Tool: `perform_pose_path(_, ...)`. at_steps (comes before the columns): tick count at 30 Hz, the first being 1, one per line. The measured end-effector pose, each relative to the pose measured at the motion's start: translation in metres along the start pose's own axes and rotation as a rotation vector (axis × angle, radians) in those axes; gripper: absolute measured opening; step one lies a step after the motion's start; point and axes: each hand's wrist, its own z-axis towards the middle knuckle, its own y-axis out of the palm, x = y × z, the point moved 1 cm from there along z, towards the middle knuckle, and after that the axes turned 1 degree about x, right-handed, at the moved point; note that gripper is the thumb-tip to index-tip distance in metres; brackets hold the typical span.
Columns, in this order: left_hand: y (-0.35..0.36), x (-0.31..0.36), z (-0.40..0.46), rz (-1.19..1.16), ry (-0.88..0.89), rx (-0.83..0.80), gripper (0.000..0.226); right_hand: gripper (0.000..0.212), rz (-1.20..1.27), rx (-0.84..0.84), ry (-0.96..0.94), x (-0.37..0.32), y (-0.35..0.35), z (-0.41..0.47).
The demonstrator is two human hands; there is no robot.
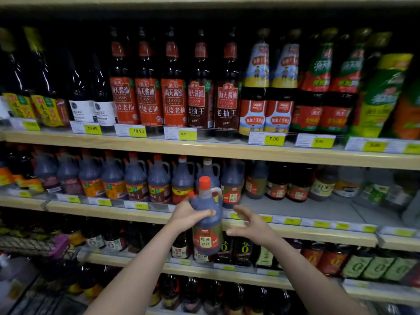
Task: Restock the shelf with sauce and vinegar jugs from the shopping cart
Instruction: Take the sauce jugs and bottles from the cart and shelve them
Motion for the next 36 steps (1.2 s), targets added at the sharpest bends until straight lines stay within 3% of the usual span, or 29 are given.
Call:
perform_pose_path(3,0.024,0.027,-0.015,0.051,0.031,0.002,0.044,0.073,0.076,-0.033,0.014,-0.016,0.008,-0.022)
perform_pose_path(5,0.039,0.045,-0.025,0.055,0.054,-0.014,0.047,0.064,0.109,0.040,0.008,-0.020,0.005,-0.035)
perform_pose_path(9,0.062,0.067,-0.038,0.011,0.070,-0.079,0.048,0.069,0.138,0.144,0.004,-0.017,-0.014,-0.055)
perform_pose_path(12,0.069,0.069,-0.039,-0.142,0.071,-0.207,0.028,0.070,0.181,0.208,0.016,-0.008,-0.032,-0.066)
perform_pose_path(14,0.064,0.064,-0.033,-0.272,0.044,-0.222,0.029,0.074,0.177,0.251,0.028,-0.003,-0.046,-0.068)
perform_pose_path(16,0.056,0.058,-0.024,-0.254,0.038,-0.142,0.041,0.074,0.174,0.296,0.020,0.000,-0.058,-0.066)
perform_pose_path(21,0.050,0.024,0.008,0.112,0.174,0.208,0.054,0.082,0.188,0.396,-0.038,0.006,-0.082,-0.035)
perform_pose_path(30,0.054,-0.019,0.068,0.243,0.193,0.463,0.064,0.076,0.041,0.520,-0.085,0.036,-0.091,0.045)
perform_pose_path(36,0.057,-0.030,0.084,0.217,0.203,0.566,0.060,0.076,0.103,0.507,0.035,0.068,-0.093,0.076)
